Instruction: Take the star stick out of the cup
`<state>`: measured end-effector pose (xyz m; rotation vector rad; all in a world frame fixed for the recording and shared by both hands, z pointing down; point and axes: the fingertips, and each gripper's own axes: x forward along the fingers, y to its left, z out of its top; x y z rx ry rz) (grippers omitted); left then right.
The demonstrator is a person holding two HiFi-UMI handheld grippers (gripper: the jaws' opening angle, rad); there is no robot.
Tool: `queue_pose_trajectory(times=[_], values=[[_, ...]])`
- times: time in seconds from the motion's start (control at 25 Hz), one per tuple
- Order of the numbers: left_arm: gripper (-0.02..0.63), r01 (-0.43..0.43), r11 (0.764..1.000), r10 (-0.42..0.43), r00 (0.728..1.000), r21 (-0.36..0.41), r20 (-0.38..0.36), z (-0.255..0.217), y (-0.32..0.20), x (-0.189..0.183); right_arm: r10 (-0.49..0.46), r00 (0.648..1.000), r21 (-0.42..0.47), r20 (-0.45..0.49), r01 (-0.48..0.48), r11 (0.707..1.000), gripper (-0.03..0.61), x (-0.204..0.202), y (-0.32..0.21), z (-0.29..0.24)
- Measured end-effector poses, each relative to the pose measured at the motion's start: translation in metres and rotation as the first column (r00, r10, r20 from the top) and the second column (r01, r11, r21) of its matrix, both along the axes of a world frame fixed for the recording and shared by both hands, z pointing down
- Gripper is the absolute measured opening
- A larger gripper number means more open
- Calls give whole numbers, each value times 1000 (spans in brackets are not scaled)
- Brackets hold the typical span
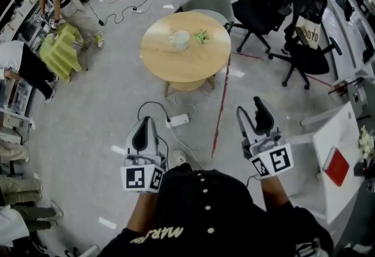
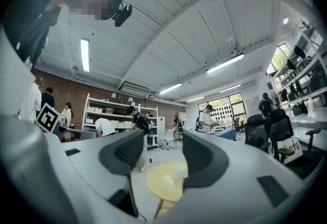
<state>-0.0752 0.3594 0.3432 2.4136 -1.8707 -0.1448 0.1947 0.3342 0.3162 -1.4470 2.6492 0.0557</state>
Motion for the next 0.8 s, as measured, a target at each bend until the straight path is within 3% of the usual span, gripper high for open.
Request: queue_pose_trajectory(times=[0.04, 0.08, 0.8], values=[[3, 0, 1000, 0, 1000, 0, -1, 1, -3, -3, -5, 1000, -3, 7, 5, 1000, 267, -4, -3, 1], [3, 0, 1000, 0, 1000, -1, -2, 1, -6, -7, -7, 1000, -7, 11, 7, 1000, 306, -7, -7, 1], [3, -35, 999, 35, 999, -6, -12, 13, -80, -117, 111, 994, -51, -6, -111, 992, 302, -95, -80, 18]])
